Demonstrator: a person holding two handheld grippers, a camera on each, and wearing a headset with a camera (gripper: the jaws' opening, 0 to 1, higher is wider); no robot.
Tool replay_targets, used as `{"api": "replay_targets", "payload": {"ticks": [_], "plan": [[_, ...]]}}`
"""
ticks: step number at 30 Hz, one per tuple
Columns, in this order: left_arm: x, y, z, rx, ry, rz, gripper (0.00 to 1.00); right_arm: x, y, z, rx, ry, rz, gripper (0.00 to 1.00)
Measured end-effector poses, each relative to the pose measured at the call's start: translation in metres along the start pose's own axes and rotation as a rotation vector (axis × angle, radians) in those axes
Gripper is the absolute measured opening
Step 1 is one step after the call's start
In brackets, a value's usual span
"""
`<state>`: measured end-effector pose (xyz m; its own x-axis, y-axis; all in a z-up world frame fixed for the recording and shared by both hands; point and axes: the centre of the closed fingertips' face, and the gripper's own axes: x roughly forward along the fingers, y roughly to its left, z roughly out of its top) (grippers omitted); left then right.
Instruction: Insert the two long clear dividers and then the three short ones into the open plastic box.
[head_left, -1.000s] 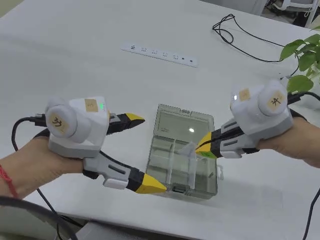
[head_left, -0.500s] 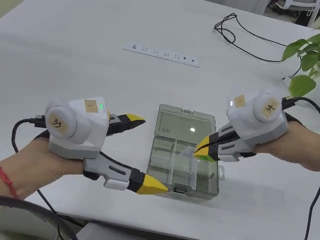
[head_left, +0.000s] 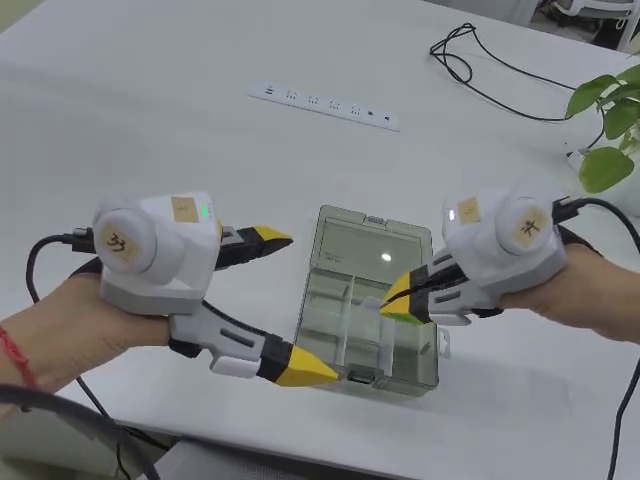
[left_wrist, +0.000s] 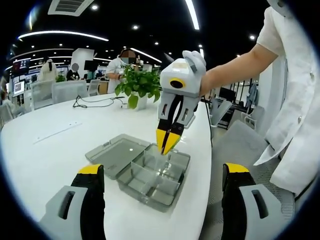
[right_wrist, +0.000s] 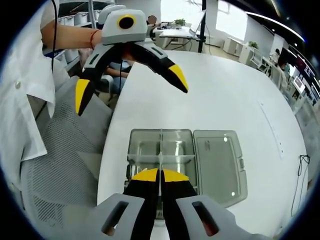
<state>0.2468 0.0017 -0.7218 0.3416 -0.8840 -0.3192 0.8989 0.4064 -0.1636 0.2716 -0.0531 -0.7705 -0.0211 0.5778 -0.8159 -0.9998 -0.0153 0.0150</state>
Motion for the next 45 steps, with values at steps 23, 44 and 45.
{"api": "replay_targets", "payload": {"ticks": [23, 44, 45], "plan": [[-0.002, 0.004, -0.008, 0.004, 0.023, 0.002, 1.0, 0.031, 0.001, -0.013, 0.022, 0.067, 0.019, 0.03], [-0.004, 0.008, -0.013, 0.004, 0.04, 0.005, 1.0, 0.04, 0.001, -0.02, 0.013, 0.096, 0.015, 0.03], [-0.004, 0.008, -0.013, 0.004, 0.04, 0.005, 1.0, 0.04, 0.001, -0.02, 0.017, 0.094, 0.015, 0.03]]}}
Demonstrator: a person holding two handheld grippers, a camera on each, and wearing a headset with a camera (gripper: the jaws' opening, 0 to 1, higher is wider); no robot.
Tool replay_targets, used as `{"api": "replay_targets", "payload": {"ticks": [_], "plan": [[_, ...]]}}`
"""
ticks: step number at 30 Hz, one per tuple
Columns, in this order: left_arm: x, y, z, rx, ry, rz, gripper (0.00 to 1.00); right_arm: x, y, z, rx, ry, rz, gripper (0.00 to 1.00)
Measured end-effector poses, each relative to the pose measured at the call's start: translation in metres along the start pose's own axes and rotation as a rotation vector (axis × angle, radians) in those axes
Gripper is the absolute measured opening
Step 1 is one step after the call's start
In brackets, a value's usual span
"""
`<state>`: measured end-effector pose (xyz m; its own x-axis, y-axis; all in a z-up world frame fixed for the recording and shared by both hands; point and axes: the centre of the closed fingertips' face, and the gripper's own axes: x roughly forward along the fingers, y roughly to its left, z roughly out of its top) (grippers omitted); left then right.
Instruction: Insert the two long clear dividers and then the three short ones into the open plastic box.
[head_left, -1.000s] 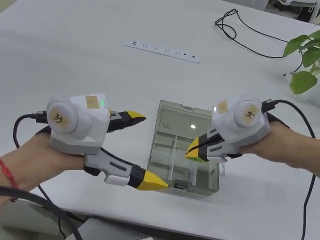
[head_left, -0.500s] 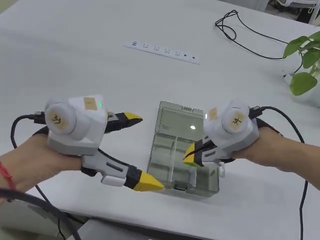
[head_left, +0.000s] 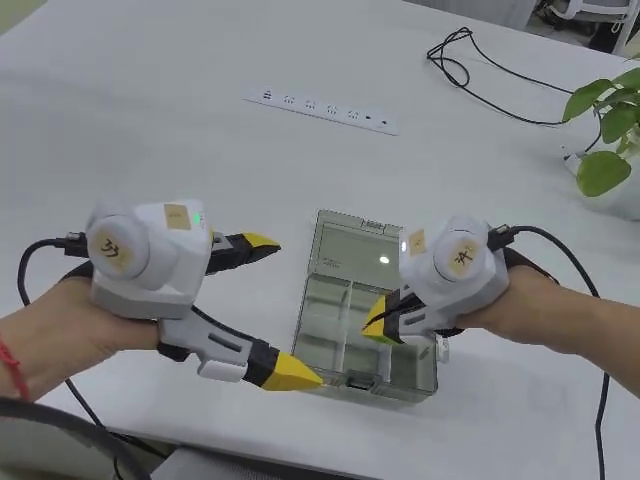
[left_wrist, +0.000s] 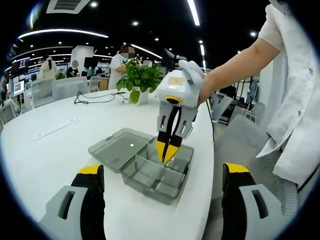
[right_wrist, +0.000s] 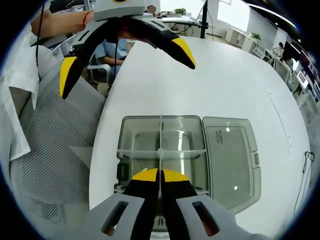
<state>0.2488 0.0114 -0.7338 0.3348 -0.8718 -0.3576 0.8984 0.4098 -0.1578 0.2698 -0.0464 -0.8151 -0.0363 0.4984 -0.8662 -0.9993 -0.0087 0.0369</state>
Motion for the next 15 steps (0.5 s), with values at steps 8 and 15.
{"api": "replay_targets", "payload": {"ticks": [8, 15], "plan": [[-0.001, 0.001, 0.001, 0.002, 0.001, 0.003, 1.0, -0.002, 0.0, 0.001, 0.022, -0.013, -0.006, 0.04], [-0.002, 0.0, 0.001, -0.001, -0.002, 0.005, 1.0, -0.015, -0.003, 0.008, 0.067, -0.066, -0.028, 0.09]]}}
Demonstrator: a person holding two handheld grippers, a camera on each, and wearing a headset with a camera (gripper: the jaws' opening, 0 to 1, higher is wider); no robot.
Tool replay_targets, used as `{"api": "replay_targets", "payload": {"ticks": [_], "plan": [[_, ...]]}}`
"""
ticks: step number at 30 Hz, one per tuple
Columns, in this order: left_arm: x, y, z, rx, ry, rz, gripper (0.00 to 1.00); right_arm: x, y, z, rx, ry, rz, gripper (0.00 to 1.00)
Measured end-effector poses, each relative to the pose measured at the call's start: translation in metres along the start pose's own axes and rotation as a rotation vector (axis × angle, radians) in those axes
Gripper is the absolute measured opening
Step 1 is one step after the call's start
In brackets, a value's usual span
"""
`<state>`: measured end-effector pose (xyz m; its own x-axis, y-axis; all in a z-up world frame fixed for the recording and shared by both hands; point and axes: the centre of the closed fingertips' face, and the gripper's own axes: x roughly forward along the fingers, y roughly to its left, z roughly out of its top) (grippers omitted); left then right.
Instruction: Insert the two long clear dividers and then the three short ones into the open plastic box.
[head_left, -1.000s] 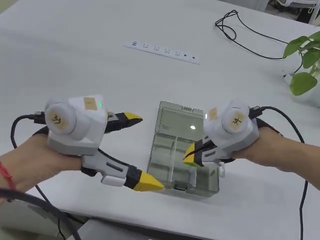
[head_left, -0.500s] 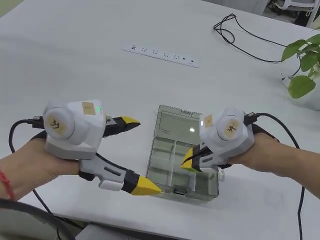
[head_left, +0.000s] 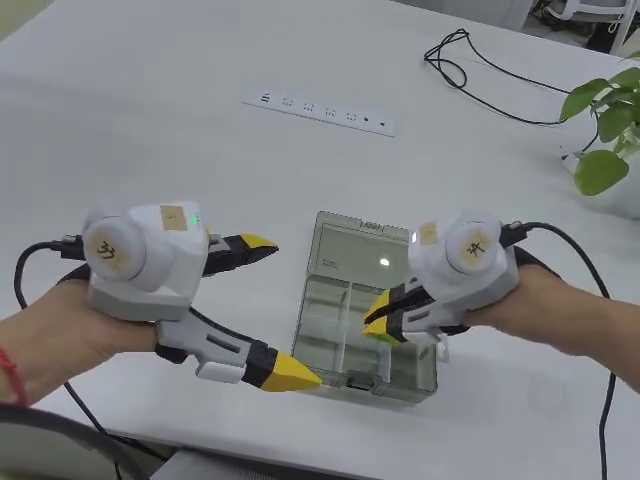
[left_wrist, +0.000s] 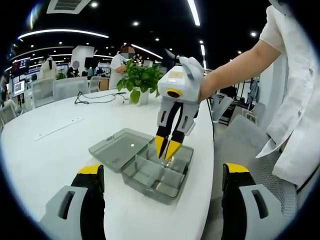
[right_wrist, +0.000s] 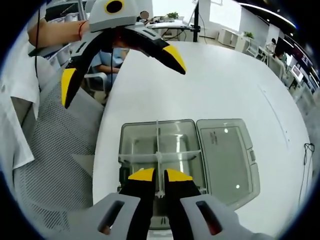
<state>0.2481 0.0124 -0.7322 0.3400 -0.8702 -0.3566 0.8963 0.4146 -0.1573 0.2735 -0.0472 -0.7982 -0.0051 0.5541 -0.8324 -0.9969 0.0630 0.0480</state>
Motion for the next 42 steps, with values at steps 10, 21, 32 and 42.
{"api": "replay_targets", "payload": {"ticks": [10, 21, 32, 42], "plan": [[-0.001, -0.002, 0.002, 0.001, 0.0, -0.001, 1.0, -0.032, -0.002, 0.008, 0.07, -0.087, -0.036, 0.16], [-0.003, -0.003, 0.005, 0.007, -0.001, 0.001, 1.0, -0.073, 0.001, -0.009, 0.12, -0.127, -0.086, 0.23], [-0.003, -0.005, 0.007, 0.014, 0.002, 0.001, 1.0, -0.105, 0.008, -0.051, 0.175, -0.099, -0.125, 0.29], [-0.003, -0.009, 0.007, 0.018, 0.009, 0.0, 1.0, -0.122, 0.018, -0.089, 0.212, -0.062, -0.143, 0.32]]}}
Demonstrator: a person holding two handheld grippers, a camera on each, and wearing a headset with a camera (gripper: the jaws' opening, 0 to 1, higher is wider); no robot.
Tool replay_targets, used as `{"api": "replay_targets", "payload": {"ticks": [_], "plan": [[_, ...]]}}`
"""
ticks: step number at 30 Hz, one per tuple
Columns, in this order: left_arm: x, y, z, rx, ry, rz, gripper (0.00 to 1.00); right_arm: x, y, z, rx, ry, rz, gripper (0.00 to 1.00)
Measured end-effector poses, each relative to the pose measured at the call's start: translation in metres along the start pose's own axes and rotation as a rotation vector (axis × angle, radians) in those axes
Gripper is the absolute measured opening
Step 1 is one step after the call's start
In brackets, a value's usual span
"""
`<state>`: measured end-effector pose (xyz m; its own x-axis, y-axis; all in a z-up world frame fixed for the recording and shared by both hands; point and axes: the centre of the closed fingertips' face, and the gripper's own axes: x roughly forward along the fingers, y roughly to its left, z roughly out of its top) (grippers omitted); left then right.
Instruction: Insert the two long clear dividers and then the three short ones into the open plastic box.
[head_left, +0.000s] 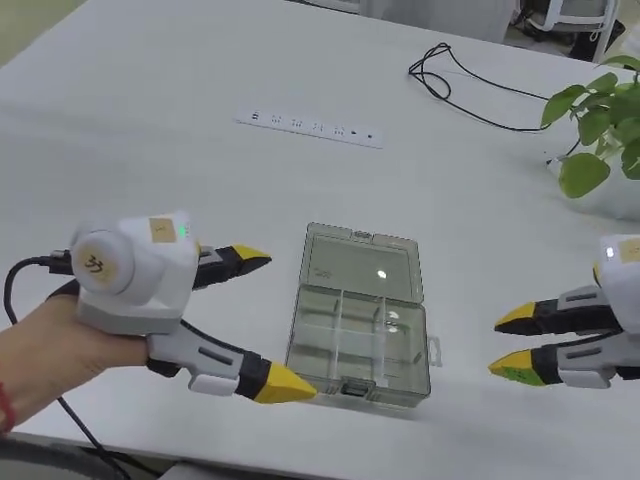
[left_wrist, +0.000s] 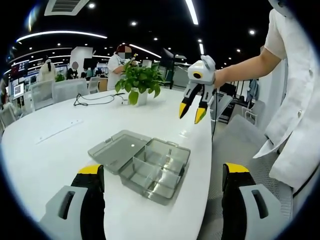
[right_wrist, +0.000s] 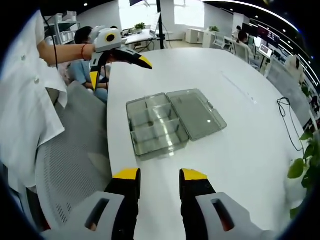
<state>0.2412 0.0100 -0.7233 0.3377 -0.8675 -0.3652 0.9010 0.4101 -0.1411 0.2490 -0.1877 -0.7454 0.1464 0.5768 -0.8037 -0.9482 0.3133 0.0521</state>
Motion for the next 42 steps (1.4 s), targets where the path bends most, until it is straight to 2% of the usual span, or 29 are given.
{"api": "replay_targets", "payload": {"ticks": [9, 17, 23, 30, 35, 42], "plan": [[-0.001, 0.0, -0.001, 0.0, 0.007, 0.004, 1.0, -0.008, 0.001, -0.02, 0.018, 0.032, -0.014, 0.35], [-0.001, 0.001, -0.002, -0.001, 0.012, 0.005, 1.0, -0.009, 0.0, -0.038, 0.006, 0.077, -0.01, 0.4], [-0.001, 0.002, -0.002, -0.004, 0.014, 0.005, 1.0, -0.007, -0.005, -0.058, -0.038, 0.143, 0.001, 0.42], [-0.001, 0.004, -0.003, -0.008, 0.017, 0.009, 1.0, -0.001, -0.017, -0.091, -0.112, 0.266, 0.009, 0.46], [-0.002, 0.004, -0.004, -0.011, 0.022, 0.009, 1.0, 0.004, -0.026, -0.11, -0.171, 0.338, 0.013, 0.46], [-0.002, 0.004, -0.004, -0.012, 0.027, 0.007, 1.0, 0.017, -0.029, -0.123, -0.2, 0.381, 0.023, 0.46]]}}
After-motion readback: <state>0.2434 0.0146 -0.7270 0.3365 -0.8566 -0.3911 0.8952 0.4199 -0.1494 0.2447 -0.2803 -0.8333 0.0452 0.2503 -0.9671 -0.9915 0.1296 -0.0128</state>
